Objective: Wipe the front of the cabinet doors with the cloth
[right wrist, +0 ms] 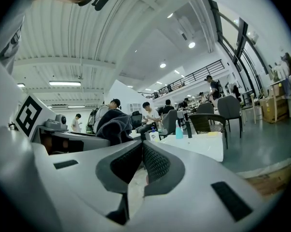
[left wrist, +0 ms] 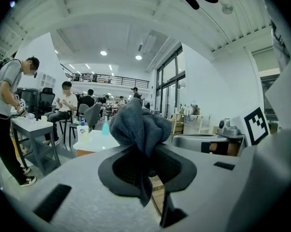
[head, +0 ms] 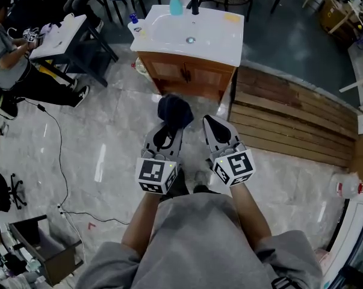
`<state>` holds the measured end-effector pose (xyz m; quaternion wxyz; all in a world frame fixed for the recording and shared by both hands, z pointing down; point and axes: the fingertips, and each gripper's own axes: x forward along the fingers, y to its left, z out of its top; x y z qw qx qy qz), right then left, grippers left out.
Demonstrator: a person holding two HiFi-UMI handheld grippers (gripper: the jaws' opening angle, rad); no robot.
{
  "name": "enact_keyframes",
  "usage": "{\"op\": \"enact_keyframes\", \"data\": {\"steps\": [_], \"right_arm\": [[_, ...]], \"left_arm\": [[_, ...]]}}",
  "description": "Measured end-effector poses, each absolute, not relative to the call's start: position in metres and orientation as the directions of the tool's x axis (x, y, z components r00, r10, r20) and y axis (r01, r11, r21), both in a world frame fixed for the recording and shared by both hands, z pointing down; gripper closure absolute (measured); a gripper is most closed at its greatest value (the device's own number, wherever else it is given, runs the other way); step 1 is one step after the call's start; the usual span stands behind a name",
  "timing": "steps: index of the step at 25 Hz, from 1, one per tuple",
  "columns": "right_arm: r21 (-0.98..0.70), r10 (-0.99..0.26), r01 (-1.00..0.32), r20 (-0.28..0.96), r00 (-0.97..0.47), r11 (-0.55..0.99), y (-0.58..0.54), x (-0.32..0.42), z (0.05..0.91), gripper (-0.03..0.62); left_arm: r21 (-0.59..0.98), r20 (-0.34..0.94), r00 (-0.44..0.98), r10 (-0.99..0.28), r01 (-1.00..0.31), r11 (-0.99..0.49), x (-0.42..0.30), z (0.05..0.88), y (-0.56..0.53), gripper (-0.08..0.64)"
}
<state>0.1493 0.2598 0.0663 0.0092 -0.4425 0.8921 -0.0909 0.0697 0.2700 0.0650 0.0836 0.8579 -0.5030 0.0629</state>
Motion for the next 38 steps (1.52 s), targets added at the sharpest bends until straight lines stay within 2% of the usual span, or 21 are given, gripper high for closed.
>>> {"op": "enact_keyframes", "data": {"steps": [21, 38], "right_arm": [[-0.211, -0.834, -0.848, 0.18, -0.522, 0.486, 0.13, 0.086, 0.13, 0.58], [-0.152, -0.869, -0.895, 0.218, -0.444, 0.419, 0.031, 0.048, 0.198, 0.58]], "left_arm": [[0.161, 0.262, 0.531, -0.806, -0.848, -0.506, 0.001, 0.135, 0.13, 0.488], [0.24, 0.289, 0.604, -0.742, -0.797, -0.555, -0.028, 0.22, 0.04, 0.488]]}}
